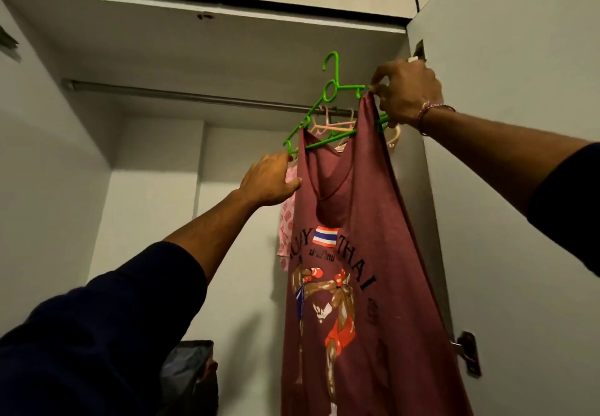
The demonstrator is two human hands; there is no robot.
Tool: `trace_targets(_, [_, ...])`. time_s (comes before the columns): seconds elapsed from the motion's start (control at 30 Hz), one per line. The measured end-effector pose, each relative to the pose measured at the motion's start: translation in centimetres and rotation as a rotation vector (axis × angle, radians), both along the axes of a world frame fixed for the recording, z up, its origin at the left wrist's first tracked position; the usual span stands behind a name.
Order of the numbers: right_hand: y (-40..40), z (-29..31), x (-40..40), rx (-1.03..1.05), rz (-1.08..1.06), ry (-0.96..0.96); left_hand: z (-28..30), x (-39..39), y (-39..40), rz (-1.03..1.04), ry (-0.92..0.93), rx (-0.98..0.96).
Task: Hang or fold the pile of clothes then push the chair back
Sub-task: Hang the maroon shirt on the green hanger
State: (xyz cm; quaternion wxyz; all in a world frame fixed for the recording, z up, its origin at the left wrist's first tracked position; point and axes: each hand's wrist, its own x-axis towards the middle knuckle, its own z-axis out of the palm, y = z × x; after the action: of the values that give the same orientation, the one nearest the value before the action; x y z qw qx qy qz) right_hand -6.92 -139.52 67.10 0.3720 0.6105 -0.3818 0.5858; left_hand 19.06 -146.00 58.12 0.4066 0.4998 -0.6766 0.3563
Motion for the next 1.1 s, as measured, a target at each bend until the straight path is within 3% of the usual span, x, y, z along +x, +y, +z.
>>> trace_targets(0.47, [-15.5,4.2,8.4,0.035,-0.038,-0.030,6.6,5.5,-15.6,-0.067,-0.070,-0.066])
trace_targets(0.8, [-21.3,8.6,12.8,0.037,-0.039,-0.076,10.9,8.8,-20.8,-0.071,-0.110,-0.083])
trace_targets(1.1, [-24.3,10.3,13.2,0.109,-0.052,-0.065,11.0,10.3,-23.4,-0.072,-0.141,-0.099])
